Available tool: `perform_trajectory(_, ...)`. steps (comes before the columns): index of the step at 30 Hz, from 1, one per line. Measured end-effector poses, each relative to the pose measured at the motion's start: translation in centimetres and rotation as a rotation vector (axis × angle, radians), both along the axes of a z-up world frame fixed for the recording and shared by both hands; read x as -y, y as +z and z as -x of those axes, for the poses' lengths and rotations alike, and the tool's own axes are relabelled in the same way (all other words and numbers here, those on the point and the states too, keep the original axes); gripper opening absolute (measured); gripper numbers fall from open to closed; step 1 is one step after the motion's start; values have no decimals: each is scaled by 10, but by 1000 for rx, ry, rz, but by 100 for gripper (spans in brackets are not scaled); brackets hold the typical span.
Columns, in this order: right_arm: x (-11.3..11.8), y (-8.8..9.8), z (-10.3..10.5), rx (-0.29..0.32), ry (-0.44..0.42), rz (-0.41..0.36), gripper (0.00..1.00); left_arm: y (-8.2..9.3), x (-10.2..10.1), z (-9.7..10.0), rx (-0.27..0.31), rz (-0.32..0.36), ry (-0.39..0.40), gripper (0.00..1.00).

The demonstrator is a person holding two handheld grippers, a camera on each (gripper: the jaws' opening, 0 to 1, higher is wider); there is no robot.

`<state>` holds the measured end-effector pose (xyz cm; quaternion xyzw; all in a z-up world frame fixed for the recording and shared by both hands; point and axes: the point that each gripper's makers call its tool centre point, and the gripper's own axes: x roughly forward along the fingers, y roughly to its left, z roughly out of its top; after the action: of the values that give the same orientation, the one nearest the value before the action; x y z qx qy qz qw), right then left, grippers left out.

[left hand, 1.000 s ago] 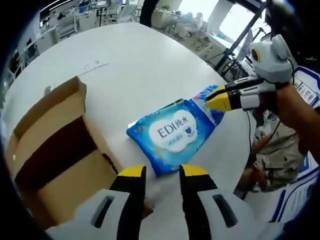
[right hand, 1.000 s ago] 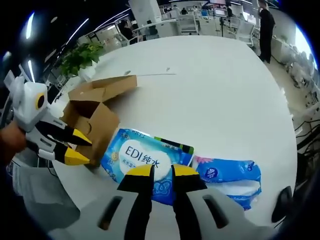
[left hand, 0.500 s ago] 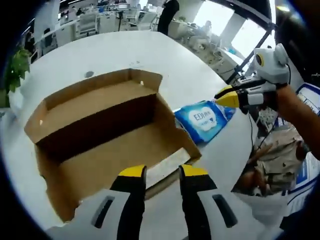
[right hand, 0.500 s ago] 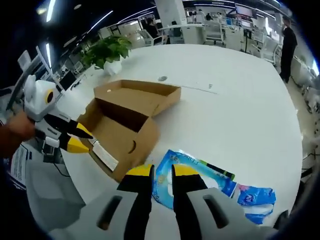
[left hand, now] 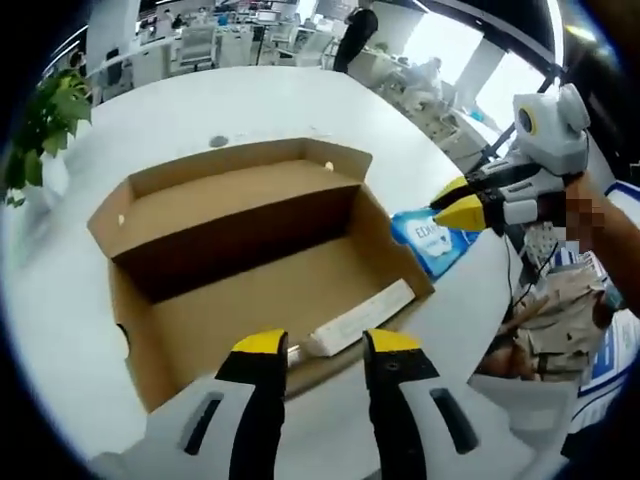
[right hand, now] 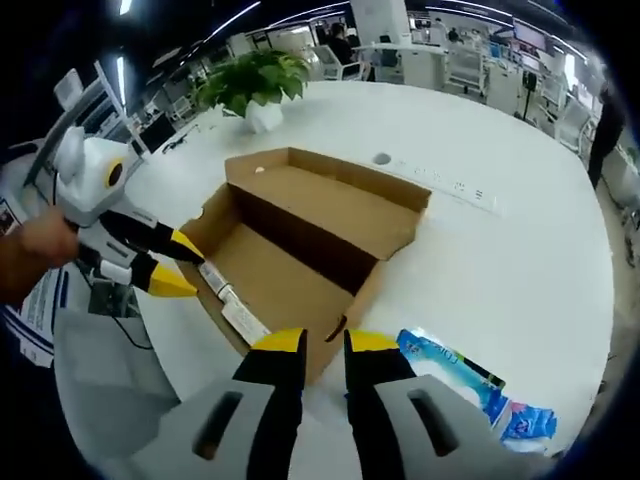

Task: Operate the shoe box by opening the lid, removing the specified soft item, and placing it in the target area until the item is outside and the box remains undamaged.

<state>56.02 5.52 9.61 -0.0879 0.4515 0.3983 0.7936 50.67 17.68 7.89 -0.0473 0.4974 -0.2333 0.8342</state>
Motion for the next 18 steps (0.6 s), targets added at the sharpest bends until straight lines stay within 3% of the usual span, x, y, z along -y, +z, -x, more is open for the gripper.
perform_trajectory(3,-12,-2,5,-18,45,-8,16,-3,-5,3,-7,-1,5,36)
perform_trajectory(7,-23,-19,27,-100,170,54,20,-6,-11,4,-12,-2,9,38)
perform_trajectory(10,-31,-32,33,-90,264,120,19,-9,-15,5,-14,-4,13,38)
perform_trajectory(14,-47,-37,35,-110,294,109,20,-14,-17,9,-32,8,10,38)
perform_trajectory(18,-51,-45,41,-135,382,159,25,-18,-22,12,-42,4,10,40)
